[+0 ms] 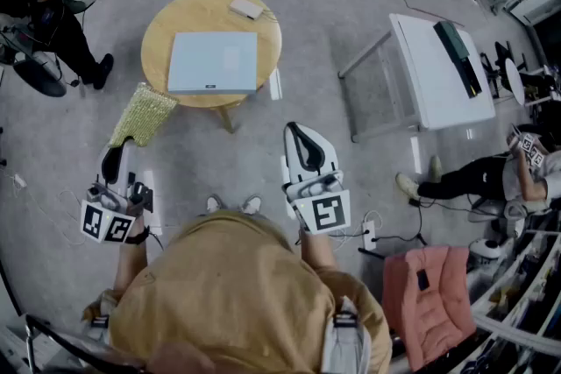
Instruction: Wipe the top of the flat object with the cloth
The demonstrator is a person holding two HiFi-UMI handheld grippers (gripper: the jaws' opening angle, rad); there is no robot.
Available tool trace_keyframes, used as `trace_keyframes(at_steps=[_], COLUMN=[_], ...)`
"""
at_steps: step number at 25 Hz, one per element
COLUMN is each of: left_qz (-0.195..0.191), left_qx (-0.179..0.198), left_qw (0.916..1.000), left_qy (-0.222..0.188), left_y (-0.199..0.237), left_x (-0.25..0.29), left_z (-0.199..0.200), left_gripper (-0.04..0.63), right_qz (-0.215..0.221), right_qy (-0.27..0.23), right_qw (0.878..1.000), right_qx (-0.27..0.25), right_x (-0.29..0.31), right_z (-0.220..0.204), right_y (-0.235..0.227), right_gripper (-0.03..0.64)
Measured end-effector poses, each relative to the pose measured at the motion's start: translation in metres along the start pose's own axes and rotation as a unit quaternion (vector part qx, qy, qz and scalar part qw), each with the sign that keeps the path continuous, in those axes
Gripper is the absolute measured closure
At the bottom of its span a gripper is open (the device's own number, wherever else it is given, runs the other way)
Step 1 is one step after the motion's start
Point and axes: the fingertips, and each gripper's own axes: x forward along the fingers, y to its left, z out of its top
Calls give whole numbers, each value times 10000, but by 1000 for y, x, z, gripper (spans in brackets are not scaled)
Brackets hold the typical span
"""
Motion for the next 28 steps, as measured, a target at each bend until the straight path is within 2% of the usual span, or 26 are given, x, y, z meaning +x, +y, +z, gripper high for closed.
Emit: trace_keyframes(at_steps=[10,15,19,24,28], left_qz=[204,374,441,553,489], left_qx=[25,40,17,-38,-113], left_qw=[9998,9993,9990,9984,9987], left_qy=[36,25,117,126,130], left_y=[-15,-23,-29,-18,-6], left_x=[0,-5,-8,-7,6], left_z=[-11,-19,-29,-33,-40], left_gripper=[534,534,534,534,534], right_qz=[204,388,431,554,498], right_qy=[-9,-49,8,150,141], right_qw=[9998,9987,9985,9977,9982], right_qx=[31,330,346,363,300], right_x=[-5,-18,-25,-15,-3], right_z=[-5,-13,-22,-33,-34], right_y=[-13,-22,-24,-19,-24], right_gripper=[617,617,617,615,615])
